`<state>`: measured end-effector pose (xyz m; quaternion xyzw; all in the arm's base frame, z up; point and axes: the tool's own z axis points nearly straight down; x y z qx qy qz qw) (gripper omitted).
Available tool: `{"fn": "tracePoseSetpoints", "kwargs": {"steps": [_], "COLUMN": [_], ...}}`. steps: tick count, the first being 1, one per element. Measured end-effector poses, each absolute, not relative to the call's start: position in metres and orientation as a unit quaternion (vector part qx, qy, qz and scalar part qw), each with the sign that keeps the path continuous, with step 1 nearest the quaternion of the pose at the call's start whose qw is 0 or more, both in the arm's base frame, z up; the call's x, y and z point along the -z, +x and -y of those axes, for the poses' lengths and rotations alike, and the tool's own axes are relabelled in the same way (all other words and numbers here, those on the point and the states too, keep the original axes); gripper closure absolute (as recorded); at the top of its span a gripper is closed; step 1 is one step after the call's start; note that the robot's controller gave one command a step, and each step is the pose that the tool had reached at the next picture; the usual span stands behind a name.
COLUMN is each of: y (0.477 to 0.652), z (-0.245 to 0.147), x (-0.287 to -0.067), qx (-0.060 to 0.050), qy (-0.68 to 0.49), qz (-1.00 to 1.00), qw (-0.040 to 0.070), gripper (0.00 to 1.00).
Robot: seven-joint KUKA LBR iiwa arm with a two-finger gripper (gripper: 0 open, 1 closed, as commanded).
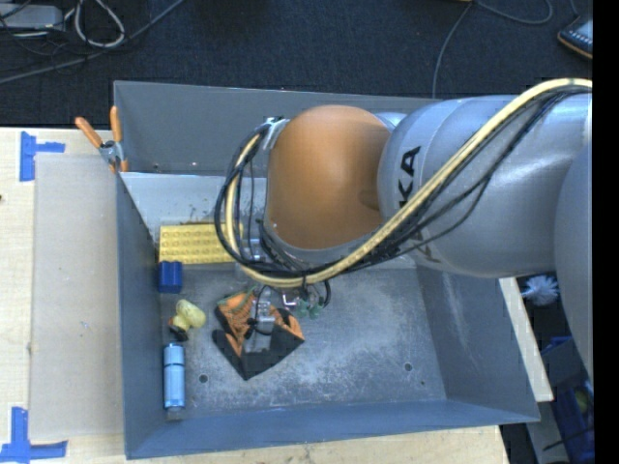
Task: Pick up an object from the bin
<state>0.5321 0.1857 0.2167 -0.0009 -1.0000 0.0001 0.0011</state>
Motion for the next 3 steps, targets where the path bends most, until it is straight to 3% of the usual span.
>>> {"fn": "tracePoseSetpoints", "kwargs": {"steps": [1,2,3], "y": [0.567,0.612,0.598], "z": [-0.151,-0.120,-0.127], "x": [-0.143,-0.068,-0.070], "qx": [0.000,0.001,0.001], "qy": [0.046,0.079,0.042], "qz": [0.999,0.997,0.999], "qw": [0.000,-0.001,-0.002], "gripper": [0.00,0.00,0.00]}}
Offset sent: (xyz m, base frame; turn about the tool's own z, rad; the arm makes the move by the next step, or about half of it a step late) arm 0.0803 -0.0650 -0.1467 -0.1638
